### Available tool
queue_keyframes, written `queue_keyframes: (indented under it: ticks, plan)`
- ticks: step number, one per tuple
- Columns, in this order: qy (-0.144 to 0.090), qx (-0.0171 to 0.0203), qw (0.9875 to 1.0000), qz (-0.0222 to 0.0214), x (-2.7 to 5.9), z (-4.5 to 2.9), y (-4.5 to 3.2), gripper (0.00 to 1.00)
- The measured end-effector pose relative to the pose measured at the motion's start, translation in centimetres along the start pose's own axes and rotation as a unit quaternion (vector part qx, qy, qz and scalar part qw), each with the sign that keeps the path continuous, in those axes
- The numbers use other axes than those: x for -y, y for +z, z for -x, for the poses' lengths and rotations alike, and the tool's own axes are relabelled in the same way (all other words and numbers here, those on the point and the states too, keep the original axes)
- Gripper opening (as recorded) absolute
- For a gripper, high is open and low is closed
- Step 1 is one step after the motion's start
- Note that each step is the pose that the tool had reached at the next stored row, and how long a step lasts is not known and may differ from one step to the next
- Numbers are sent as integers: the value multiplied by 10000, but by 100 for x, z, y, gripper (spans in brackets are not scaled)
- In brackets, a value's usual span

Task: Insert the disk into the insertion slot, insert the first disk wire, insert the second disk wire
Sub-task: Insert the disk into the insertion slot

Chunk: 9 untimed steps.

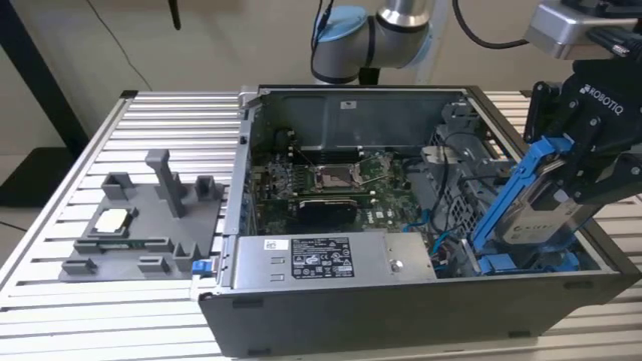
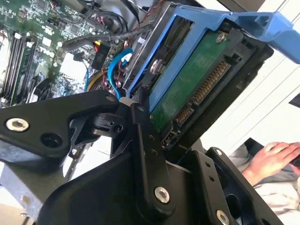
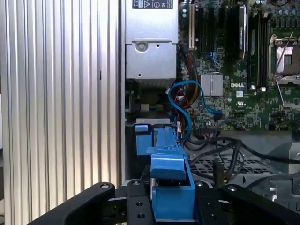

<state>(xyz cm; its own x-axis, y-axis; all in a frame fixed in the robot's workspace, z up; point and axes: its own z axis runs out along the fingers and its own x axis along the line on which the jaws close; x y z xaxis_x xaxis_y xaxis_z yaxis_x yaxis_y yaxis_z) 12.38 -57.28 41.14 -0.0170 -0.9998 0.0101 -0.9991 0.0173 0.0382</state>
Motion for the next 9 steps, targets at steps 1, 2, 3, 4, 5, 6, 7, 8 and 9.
queue_keyframes:
  ticks: [1,2,3,4,5,6,7,8,9]
  plan:
    - [1,-1,10000,0,-4,0,14,33]
    - [0,-1,10000,0,-8,0,29,33]
    - [0,0,10000,0,-12,0,47,33]
    - [0,-1,10000,-1,-17,0,62,33]
    - [0,-8,10000,-1,-19,5,80,33]
    - [-1,-12,10000,-1,-19,16,99,33]
    - [-1,-14,10000,-1,-18,32,118,33]
    - [-1,-16,10000,-1,-19,51,134,33]
    - [0,-18,10000,0,-20,70,151,33]
